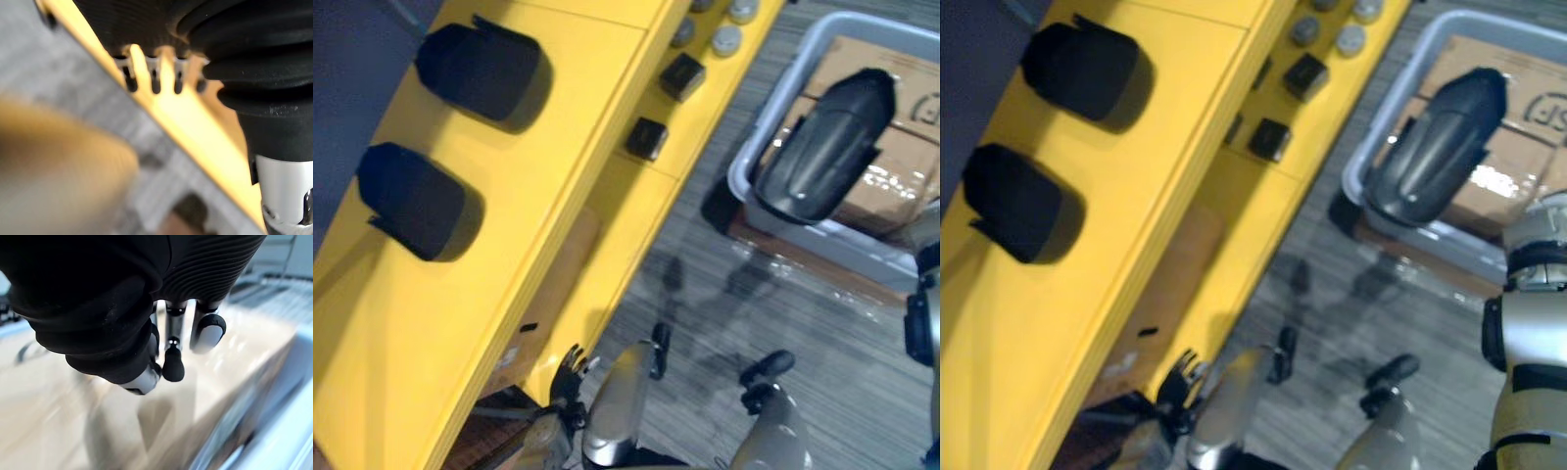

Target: Walk over and take plastic housings, then place them on the shelf

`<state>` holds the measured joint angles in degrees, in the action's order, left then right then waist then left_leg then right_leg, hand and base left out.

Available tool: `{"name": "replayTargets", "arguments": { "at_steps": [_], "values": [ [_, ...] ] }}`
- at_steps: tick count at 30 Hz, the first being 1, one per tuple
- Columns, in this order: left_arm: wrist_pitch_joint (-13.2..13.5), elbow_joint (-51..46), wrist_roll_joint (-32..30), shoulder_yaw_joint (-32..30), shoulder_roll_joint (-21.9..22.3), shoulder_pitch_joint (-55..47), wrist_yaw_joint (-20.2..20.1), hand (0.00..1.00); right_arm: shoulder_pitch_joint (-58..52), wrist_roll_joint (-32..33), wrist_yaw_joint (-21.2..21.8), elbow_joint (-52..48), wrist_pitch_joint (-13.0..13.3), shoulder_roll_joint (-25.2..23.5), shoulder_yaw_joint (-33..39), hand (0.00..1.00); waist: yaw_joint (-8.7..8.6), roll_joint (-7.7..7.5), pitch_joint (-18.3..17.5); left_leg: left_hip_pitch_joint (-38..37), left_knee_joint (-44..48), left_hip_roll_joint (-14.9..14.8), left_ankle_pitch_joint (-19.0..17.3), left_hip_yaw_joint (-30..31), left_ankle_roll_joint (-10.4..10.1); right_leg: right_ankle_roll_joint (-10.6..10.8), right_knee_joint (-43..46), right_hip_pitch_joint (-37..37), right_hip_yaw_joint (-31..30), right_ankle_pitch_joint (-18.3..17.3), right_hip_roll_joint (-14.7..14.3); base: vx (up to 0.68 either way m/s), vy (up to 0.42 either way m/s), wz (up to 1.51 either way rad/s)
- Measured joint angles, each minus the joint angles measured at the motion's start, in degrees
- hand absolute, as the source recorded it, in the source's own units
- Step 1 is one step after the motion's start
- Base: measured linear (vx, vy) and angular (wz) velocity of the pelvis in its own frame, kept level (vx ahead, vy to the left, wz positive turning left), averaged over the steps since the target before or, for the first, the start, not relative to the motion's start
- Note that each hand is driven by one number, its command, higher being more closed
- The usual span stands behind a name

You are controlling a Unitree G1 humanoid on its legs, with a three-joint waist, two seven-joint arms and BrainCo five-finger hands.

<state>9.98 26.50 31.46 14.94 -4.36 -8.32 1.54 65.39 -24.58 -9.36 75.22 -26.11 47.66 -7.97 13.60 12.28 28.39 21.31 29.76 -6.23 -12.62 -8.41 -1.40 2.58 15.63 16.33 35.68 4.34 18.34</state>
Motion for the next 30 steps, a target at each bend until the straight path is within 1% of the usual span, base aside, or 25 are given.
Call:
{"name": "replayTargets", "arguments": {
  "at_steps": [1,3,5,6,7,8,9,11,12,13,14,15,16,17,19,20,22,25,30],
  "values": [
    [0.00,-1.37,0.13,0.24,0.28,-0.19,0.23,0.00,0.04,-0.04,-0.94,0.00,0.25,0.10,-0.01,0.00,-0.47,-0.09,0.06,-0.40,-0.21,-0.57,-0.08,-0.10,-0.14,-0.08,-0.58,-0.43,-0.15,0.16,-0.67,-0.04,-0.006,-0.14],
    [-0.03,-2.61,0.25,2.02,0.35,-0.20,0.73,0.00,0.20,0.06,-2.02,-0.01,0.49,0.38,-0.03,0.00,-0.76,-0.10,0.07,-0.49,-0.27,-1.20,-0.16,-0.39,-0.30,-0.25,-1.06,-0.18,-0.81,0.29,-1.48,-0.05,-0.007,-0.19],
    [-0.06,-3.09,0.22,3.45,0.40,-0.22,1.28,0.00,0.20,2.22,-3.96,0.02,0.40,0.35,0.00,0.00,-1.54,-0.11,0.07,-0.49,-0.53,-1.48,-0.07,-0.63,-0.44,-0.33,-1.09,0.23,-1.11,0.35,-1.77,-0.05,0.005,-0.14],
    [-0.06,-3.24,0.16,3.86,0.40,-0.22,1.94,0.00,0.30,5.03,-7.14,0.03,0.71,0.39,0.05,0.00,-1.72,-0.13,0.09,-0.63,-0.80,-1.64,-0.01,-1.09,-0.53,-0.44,-1.08,0.56,-1.50,0.44,-1.89,-0.03,0.012,-0.15],
    [-0.05,-3.27,0.14,3.95,0.40,-0.22,2.16,0.00,0.40,6.20,-8.60,0.02,1.03,0.43,0.06,0.00,-1.74,-0.21,0.14,-0.89,-1.07,-1.66,0.05,-1.39,-0.59,-0.50,-1.10,0.69,-1.76,0.49,-1.91,-0.03,0.019,-0.19],
    [-0.03,-3.14,0.16,4.29,0.39,-0.27,2.54,0.00,0.58,8.57,-11.45,0.02,2.38,0.43,0.06,0.00,-1.95,-0.23,0.16,-1.37,-1.36,-1.66,0.14,-1.73,-0.71,-0.57,-1.13,0.73,-2.21,0.59,-1.98,-0.03,0.023,-0.15],
    [0.04,-3.09,0.18,4.34,0.39,-0.35,2.78,0.00,0.75,10.02,-13.62,-0.13,4.62,0.47,0.00,0.00,-2.15,-0.23,0.15,-1.51,-1.35,-1.78,0.15,-1.82,-0.72,-0.59,-1.10,0.73,-2.44,0.66,-2.13,-0.03,0.026,-0.12],
    [0.44,-2.76,0.20,4.39,0.39,-0.35,3.15,0.00,1.81,13.66,-18.15,-1.74,11.75,0.76,-0.20,0.00,-2.40,-0.24,0.16,-1.61,-1.40,-2.00,0.24,-1.91,-0.87,-0.63,-1.02,0.91,-2.67,0.68,-2.37,-0.03,0.023,-0.06],
    [0.51,-2.64,0.20,4.42,0.39,-0.35,3.31,0.00,2.12,13.90,-18.72,-2.70,13.08,0.76,-0.54,0.00,-2.41,-0.24,0.16,-1.64,-1.44,-2.02,0.27,-1.96,-0.92,-0.63,-0.97,0.99,-2.76,0.68,-2.39,-0.03,0.021,-0.05],
    [0.89,-2.24,0.09,4.54,0.40,-0.33,3.64,0.00,2.56,15.77,-19.93,-4.85,16.72,0.71,-1.35,0.00,-2.39,-0.25,0.17,-1.76,-1.63,-2.03,0.33,-2.17,-1.00,-0.64,-0.76,1.19,-2.97,0.67,-2.36,-0.03,0.016,-0.05],
    [1.19,-2.18,0.04,4.63,0.40,-0.32,3.91,0.00,2.63,16.44,-20.37,-6.23,18.28,0.59,-1.50,0.00,-2.34,-0.31,0.21,-1.89,-1.78,-2.02,0.37,-2.40,-1.04,-0.66,-0.61,1.32,-3.11,0.66,-2.34,-0.04,0.015,-0.14],
    [1.66,-2.09,-0.10,4.73,0.40,-0.19,4.44,0.00,2.71,18.22,-20.85,-8.72,21.17,0.19,-2.07,0.00,-2.08,-0.51,0.34,-2.32,-2.05,-2.01,0.40,-3.11,-1.06,-0.73,-0.32,1.62,-3.76,0.61,-2.34,-0.05,0.023,-0.14],
    [2.10,-1.63,-0.47,4.77,0.39,-0.07,4.64,0.00,2.68,19.74,-20.84,-10.68,23.00,-0.94,-2.32,0.00,-2.10,-0.51,0.34,-2.50,-2.06,-2.00,0.40,-3.23,-1.06,-0.73,-0.24,1.61,-4.00,0.61,-2.32,-0.04,0.019,-0.13],
    [2.22,-1.53,-0.51,4.77,0.37,-0.02,4.68,0.00,2.59,20.29,-20.84,-11.47,23.64,-1.61,-2.32,0.00,-2.13,-0.54,0.37,-2.58,-2.07,-1.99,0.40,-3.29,-1.06,-0.73,-0.21,1.60,-4.07,0.61,-2.31,-0.05,0.036,-0.05],
    [2.45,-0.51,-1.02,4.76,0.36,0.69,5.05,0.00,1.98,22.51,-20.86,-12.10,25.34,-4.80,-2.22,0.00,-2.11,-0.56,0.38,-2.61,-2.13,-1.97,0.39,-3.29,-1.06,-0.77,-0.07,1.60,-4.14,0.57,-2.23,-0.05,0.034,-0.01],
    [2.48,-0.01,-1.07,4.76,0.33,1.07,5.10,0.00,1.70,23.09,-20.87,-12.10,25.52,-5.74,-2.21,0.00,-2.08,-0.56,0.38,-2.61,-2.12,-1.97,0.39,-3.29,-1.06,-0.78,-0.02,1.60,-4.14,0.56,-2.16,-0.05,0.039,0.01],
    [2.73,1.71,-1.49,4.74,0.32,2.31,5.12,0.00,0.07,25.01,-21.38,-12.12,26.24,-9.71,-1.81,0.00,-1.97,-0.55,0.37,-2.61,-2.09,-1.77,0.39,-3.19,-1.05,-0.89,0.40,1.61,-4.01,0.44,-1.74,-0.04,0.045,0.04],
    [2.93,3.65,-2.79,4.68,0.32,3.72,5.10,0.00,-1.24,25.06,-22.08,-12.31,26.30,-13.08,-1.01,0.00,-1.73,-0.53,0.36,-2.52,-2.07,-1.25,0.49,-2.99,-0.90,-0.90,0.78,1.61,-3.83,0.40,-1.19,-0.04,0.047,0.07],
    [2.96,6.22,-2.82,4.21,0.27,5.32,5.09,0.00,-2.45,24.90,-23.32,-13.96,25.79,-16.23,-0.98,0.00,-1.58,-0.48,0.33,-2.13,-2.23,-0.44,0.72,-2.42,-0.53,-0.57,1.15,1.61,-2.97,0.26,-0.16,-0.03,0.049,0.11]
  ]
}}
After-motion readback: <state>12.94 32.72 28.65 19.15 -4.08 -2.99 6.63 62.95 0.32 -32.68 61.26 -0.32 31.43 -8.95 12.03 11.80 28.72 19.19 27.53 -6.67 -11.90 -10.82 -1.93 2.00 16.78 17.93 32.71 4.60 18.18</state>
